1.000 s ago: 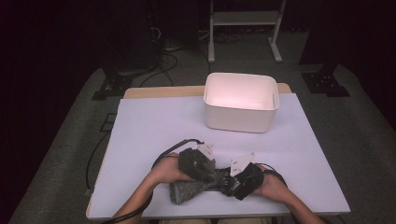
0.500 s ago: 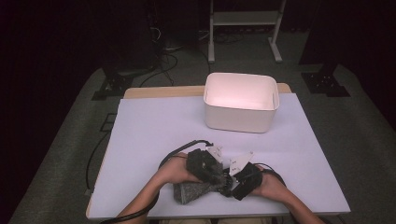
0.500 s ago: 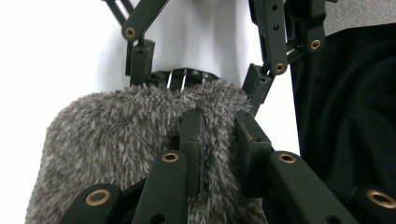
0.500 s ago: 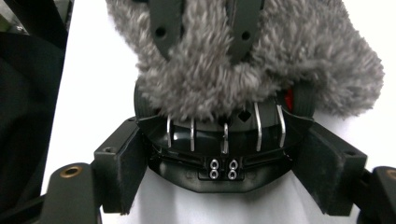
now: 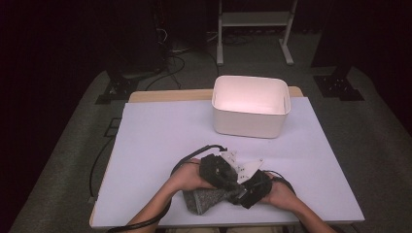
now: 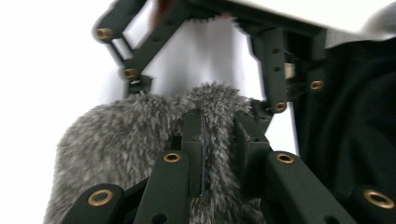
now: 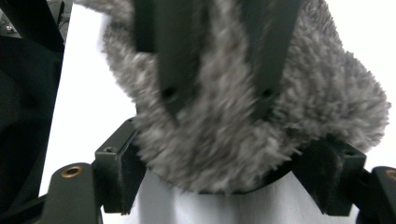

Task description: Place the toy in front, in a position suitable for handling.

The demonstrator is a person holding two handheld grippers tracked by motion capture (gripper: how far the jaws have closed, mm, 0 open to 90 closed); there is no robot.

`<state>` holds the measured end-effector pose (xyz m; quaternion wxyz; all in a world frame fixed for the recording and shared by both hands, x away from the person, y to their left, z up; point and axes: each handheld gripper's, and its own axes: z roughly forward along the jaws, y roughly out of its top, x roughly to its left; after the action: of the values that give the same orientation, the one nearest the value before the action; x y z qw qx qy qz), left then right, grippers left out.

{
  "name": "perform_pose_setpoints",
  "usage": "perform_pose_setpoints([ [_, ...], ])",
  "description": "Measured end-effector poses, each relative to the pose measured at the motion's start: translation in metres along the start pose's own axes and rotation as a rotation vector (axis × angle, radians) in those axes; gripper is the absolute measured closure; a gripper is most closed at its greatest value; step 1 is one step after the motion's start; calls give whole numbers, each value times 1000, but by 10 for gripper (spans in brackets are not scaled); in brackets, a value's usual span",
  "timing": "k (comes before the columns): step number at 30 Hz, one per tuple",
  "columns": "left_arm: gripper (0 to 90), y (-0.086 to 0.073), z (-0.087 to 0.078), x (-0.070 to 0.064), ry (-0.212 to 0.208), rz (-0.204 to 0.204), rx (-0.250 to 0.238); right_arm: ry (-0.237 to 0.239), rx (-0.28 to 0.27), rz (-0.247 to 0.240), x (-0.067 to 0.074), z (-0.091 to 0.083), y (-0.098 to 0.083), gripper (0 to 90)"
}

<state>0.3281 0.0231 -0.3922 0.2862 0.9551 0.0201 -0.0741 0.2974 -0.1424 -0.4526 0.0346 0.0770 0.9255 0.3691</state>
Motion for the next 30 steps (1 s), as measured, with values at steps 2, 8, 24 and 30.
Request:
perform_pose_setpoints([
  [2, 768, -2, -3, 5, 39, -20, -3, 2, -4, -5, -1, 0, 0, 233],
  [8, 767, -4, -5, 9, 62, -49, -12, 7, -5, 4, -1, 0, 0, 233],
  [24, 767, -15, -15, 17, 106, -61, -20, 17, 10, -7, -3, 2, -1, 233],
  [30, 764, -24, -15, 14, 78, -59, -2, 16, 16, -20, -4, 2, -2, 234],
])
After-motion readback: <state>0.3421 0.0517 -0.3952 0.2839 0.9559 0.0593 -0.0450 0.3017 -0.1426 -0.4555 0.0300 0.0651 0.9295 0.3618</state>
